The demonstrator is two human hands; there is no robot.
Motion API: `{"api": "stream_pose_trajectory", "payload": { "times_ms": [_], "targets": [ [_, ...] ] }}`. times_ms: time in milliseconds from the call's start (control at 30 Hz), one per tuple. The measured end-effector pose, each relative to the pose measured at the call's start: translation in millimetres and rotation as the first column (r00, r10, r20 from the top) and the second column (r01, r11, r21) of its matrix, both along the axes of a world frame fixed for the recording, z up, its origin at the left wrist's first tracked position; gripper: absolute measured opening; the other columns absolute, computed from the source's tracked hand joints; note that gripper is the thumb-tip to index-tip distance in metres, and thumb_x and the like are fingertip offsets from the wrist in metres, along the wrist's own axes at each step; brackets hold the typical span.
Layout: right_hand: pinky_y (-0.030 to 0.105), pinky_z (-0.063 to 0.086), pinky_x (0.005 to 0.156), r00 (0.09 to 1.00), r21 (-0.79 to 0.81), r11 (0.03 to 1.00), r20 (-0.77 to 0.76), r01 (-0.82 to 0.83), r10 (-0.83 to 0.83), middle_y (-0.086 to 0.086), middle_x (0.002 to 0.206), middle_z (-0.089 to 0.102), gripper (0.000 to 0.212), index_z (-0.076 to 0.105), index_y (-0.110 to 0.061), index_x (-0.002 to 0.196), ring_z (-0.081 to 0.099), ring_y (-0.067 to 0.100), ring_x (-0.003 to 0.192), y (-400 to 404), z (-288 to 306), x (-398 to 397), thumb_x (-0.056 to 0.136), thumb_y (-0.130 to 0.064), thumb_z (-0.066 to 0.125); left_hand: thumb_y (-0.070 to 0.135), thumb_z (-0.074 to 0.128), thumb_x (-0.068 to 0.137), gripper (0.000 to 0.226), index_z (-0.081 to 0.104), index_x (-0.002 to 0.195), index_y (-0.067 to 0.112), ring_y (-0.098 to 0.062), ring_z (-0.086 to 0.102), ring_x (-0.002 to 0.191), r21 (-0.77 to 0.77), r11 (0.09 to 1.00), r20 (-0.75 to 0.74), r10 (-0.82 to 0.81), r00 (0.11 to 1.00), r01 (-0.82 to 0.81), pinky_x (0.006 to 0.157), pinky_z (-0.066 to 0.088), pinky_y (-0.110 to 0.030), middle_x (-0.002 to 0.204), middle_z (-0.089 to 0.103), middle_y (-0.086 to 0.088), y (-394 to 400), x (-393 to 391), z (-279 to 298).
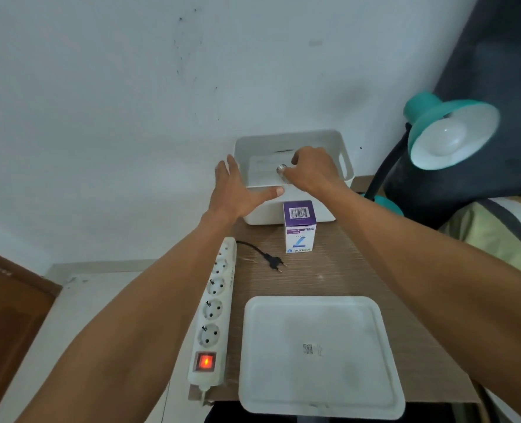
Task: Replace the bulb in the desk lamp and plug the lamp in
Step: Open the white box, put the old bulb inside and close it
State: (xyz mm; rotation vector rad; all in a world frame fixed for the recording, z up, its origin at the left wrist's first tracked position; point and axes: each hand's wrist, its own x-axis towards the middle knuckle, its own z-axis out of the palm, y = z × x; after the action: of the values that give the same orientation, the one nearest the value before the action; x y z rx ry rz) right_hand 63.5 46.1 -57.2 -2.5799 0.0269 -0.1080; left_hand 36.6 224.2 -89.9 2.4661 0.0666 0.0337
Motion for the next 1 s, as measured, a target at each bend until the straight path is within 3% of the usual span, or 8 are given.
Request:
{"api": "stream_pose_trajectory", "payload": {
  "times_ms": [33,100,200,300,500,633,800,1000],
  "targets": [
    [0.037,0.054,0.075,1.000,0.018,1.000,0.014,0.011,-0.011,0.009,0.097,0.069,0.035,0.070,-0.008,0.099,0.065,0.028,0.092,-4,4,-5,0.085,-0.040,0.066,0.084,0.075,0.059,0.152,-0.010,0.161,0.011,-0.026,-0.004,0.158,0.038,0.999,-0.009,-0.018,1.000,0.018,0.125,0.018,-0.045,0.171,-0.006,-0.012,1,-3,2],
    [0.037,0.052,0.085,0.997,0.067,0.997,0.073,0.024,-0.029,0.009,0.111,0.068,0.036,0.068,-0.010,0.113,0.063,0.027,0.103,-11,11,-18,0.089,-0.037,0.065,0.083,0.073,0.062,0.151,-0.018,0.160,0.011,-0.023,-0.018,0.157,0.063,0.998,0.022,-0.032,0.999,0.031,0.126,0.010,-0.045,0.170,-0.019,-0.010,1,-16,3],
    [0.037,0.049,0.092,0.973,0.129,0.992,0.229,0.002,-0.032,0.007,0.118,0.066,0.034,0.064,-0.014,0.122,0.059,0.022,0.112,-22,14,-46,0.093,-0.032,0.060,0.083,0.071,0.064,0.144,-0.011,0.162,0.016,-0.020,-0.010,0.158,-0.004,1.000,0.072,-0.008,0.997,0.009,0.125,0.017,-0.049,0.172,-0.011,-0.007,-3,-52,-5],
    [0.037,0.049,0.095,0.956,0.127,0.992,0.293,-0.017,-0.021,0.008,0.119,0.065,0.033,0.063,-0.014,0.122,0.059,0.023,0.111,-33,6,-84,0.093,-0.028,0.060,0.082,0.074,0.065,0.131,0.005,0.161,0.026,-0.022,0.013,0.157,-0.082,0.996,0.131,-0.014,0.991,0.024,0.120,0.034,-0.052,0.169,0.012,-0.003,-3,-99,-24],
    [0.035,0.051,0.091,0.983,0.157,0.983,0.141,0.092,-0.115,0.008,0.122,0.066,0.037,0.064,-0.018,0.124,0.061,0.021,0.110,-46,-35,-169,0.088,-0.026,0.068,0.071,0.077,0.073,0.121,0.013,0.162,0.019,-0.020,0.014,0.157,-0.078,0.997,0.003,-0.024,1.000,0.024,0.121,0.020,-0.033,0.171,0.012,-0.001,-8,-199,-60],
    [0.036,0.049,0.098,0.995,0.204,0.974,-0.003,0.101,-0.102,0.003,0.129,0.062,0.041,0.062,-0.021,0.128,0.058,0.018,0.117,-53,-63,-228,0.090,-0.034,0.066,0.076,0.072,0.074,0.123,0.008,0.163,0.022,-0.018,0.012,0.157,-0.084,0.996,-0.101,0.001,0.995,-0.009,0.123,0.016,-0.033,0.171,0.009,0.001,-15,-245,-77],
    [0.034,0.041,0.103,0.988,0.186,0.972,-0.088,0.143,-0.128,0.002,0.140,0.052,0.049,0.059,-0.025,0.131,0.048,0.020,0.128,-67,-104,-294,0.086,-0.042,0.069,0.074,0.069,0.078,0.116,0.007,0.161,0.021,-0.023,0.017,0.155,0.009,1.000,-0.107,-0.002,0.994,0.003,0.123,0.021,-0.038,0.169,0.012,-0.001,-21,-286,-91],
    [0.043,0.039,0.111,0.972,0.131,0.971,-0.149,0.201,-0.181,0.009,0.153,0.036,0.061,0.054,-0.026,0.137,0.038,0.028,0.138,-80,-136,-335,0.082,-0.048,0.069,0.072,0.059,0.087,0.106,0.005,0.163,0.021,-0.023,0.002,0.158,0.071,0.997,-0.129,0.011,0.992,-0.002,0.125,0.013,-0.037,0.172,-0.004,-0.004,-26,-317,-103]
  ]
}}
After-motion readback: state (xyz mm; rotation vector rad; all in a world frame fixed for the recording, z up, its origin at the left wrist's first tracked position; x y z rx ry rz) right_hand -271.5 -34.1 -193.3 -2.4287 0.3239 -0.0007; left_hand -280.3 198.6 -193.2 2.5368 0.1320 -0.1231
